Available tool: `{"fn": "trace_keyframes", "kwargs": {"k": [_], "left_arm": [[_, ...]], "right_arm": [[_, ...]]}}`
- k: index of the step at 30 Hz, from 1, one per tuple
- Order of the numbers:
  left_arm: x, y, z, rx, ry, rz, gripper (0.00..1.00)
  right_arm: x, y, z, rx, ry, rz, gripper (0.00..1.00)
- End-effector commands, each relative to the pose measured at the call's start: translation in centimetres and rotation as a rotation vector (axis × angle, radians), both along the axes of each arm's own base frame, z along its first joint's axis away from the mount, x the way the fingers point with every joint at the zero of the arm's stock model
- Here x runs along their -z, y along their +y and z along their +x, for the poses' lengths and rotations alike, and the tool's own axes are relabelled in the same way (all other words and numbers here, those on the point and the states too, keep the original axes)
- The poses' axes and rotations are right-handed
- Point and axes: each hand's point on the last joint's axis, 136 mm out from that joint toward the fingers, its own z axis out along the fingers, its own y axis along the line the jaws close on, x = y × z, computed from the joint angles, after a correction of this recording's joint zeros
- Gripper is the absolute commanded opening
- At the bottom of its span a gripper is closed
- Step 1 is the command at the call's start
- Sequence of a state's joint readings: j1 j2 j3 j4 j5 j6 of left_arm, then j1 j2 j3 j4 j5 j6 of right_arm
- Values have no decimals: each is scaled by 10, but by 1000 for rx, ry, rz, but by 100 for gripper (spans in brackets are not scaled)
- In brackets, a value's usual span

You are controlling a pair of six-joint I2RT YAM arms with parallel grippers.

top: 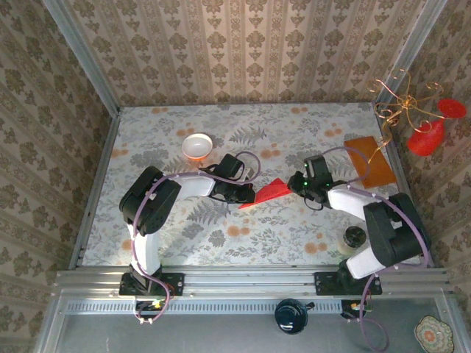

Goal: Fold a paper plane with a square sheet of paper (pick it up from the middle)
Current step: Fold the wing for the fifth time at the center of the table.

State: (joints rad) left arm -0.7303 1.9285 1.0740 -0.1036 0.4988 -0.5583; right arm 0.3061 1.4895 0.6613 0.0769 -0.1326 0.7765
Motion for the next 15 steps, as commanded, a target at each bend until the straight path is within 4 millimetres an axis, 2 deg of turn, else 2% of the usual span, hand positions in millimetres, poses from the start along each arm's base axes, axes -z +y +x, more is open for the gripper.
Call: {"fn": "trace_keyframes", "kwargs": {"k": [1, 6, 12, 15], "left_arm": [[32, 28, -21, -28, 107, 131, 8], [32, 26, -20, -30, 106, 127, 8], [31, 26, -19, -33, 107, 122, 7], [32, 26, -20, -34, 110, 124, 7]], "right_arm": [[-19, 16, -5, -18, -48, -44, 13], [-9, 46, -15, -41, -22, 14, 13], [10, 98, -15, -148, 46, 134, 5], [19, 109, -12, -150, 60, 169, 2]]}}
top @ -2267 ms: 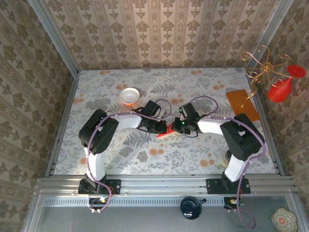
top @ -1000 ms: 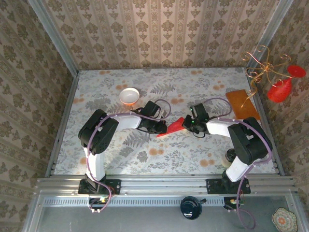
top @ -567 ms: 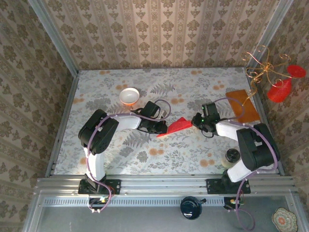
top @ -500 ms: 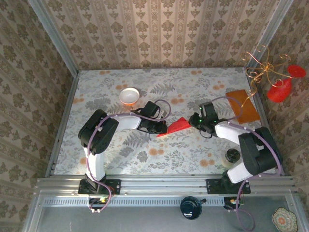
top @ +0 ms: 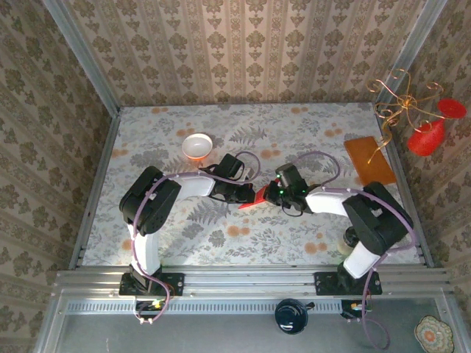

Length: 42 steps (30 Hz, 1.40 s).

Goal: Fold a paper plane with a square sheet of paper (pick it up from the middle)
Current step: Fold the wing for the fifth time at the center of the table.

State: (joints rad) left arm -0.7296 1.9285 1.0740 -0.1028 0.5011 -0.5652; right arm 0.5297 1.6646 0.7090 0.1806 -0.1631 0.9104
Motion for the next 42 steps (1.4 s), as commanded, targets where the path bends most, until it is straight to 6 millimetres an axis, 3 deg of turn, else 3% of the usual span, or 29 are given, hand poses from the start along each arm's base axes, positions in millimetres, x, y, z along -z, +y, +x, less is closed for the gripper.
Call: {"fn": "trace_keyframes", "kwargs": {"k": [1, 7, 10, 15, 19, 24, 29, 33, 38, 42], "left_arm": [[32, 27, -21, -30, 106, 125, 7], [33, 29, -22, -34, 111, 132, 7], [35, 30, -23, -36, 113, 137, 7], [38, 33, -25, -39, 121, 141, 7], [39, 34, -26, -38, 123, 141, 7], [33, 30, -23, -31, 112, 126, 7], [22, 23, -17, -20, 89, 105, 8], [14, 18, -14, -12, 73, 86, 8], [5, 12, -10, -1, 57, 57, 9], [-11, 7, -7, 9, 22, 21, 10]], "right_arm": [[-9, 21, 12, -2, -19, 94, 2], [6, 9, 12, 35, 8, 36, 1], [20, -14, 7, 87, 35, -2, 1], [33, -71, 4, 194, 48, -47, 1], [21, -113, 12, 260, 15, -80, 1], [-14, -136, 24, 280, -61, -132, 2], [-44, -119, 23, 231, -129, -96, 3], [-53, -76, 16, 131, -146, -48, 4], [-38, -14, 16, -40, -52, 59, 4], [-19, 7, 17, -94, 16, 89, 3]]}}
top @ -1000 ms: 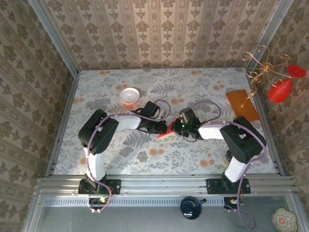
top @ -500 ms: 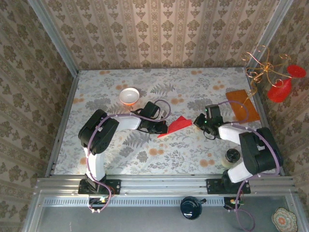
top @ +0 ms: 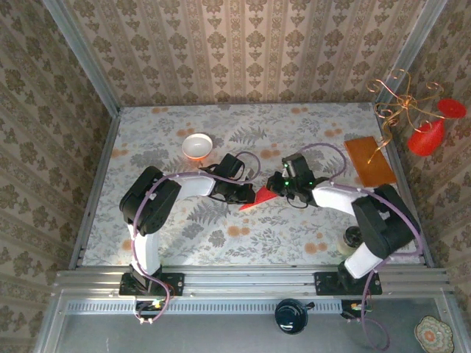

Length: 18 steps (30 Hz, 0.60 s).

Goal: Fold a paper plane with a square sheet of paper (pick it up from the middle)
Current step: Fold the wing for the fifth time at the center of the table.

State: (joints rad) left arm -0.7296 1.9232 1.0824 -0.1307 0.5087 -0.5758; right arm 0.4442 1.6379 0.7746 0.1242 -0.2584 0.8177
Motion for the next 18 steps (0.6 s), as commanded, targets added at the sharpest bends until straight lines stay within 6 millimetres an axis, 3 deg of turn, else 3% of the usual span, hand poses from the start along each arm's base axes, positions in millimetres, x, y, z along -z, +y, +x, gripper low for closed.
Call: {"fn": "trace_keyframes", "kwargs": {"k": [1, 8, 18], "left_arm": [[-12, 5, -4, 15, -11, 7, 10], [-28, -6, 0, 62, -68, -47, 13], [-6, -10, -6, 110, -20, -7, 13]], "right_arm": [[14, 18, -5, -57, 77, 54, 3], [44, 13, -13, -72, 155, -3, 3], [66, 4, -23, -109, 215, -51, 2]]}}
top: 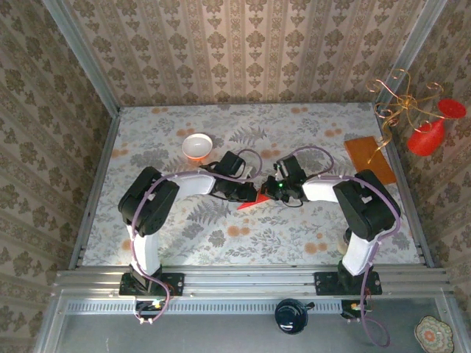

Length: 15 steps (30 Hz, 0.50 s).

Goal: Fold a paper plane with a square sheet of paper (pick it up from the middle)
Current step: Fold the wing for the fifth time at the center of the table.

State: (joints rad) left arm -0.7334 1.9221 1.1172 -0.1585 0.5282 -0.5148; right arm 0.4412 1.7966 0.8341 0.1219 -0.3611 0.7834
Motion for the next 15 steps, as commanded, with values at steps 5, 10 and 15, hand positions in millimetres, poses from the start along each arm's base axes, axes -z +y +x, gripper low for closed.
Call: {"fn": "trace_keyframes", "kwargs": {"k": [5, 10, 15], "left_arm": [[17, 6, -7, 57, 17, 72, 11], [28, 17, -16, 58, 44, 106, 9], [35, 34, -35, 65, 85, 132, 7]], "right_arm": [[35, -21, -20, -33, 125, -88, 2], [42, -31, -21, -28, 155, -120, 2], [52, -42, -24, -29, 203, -179, 1]]}}
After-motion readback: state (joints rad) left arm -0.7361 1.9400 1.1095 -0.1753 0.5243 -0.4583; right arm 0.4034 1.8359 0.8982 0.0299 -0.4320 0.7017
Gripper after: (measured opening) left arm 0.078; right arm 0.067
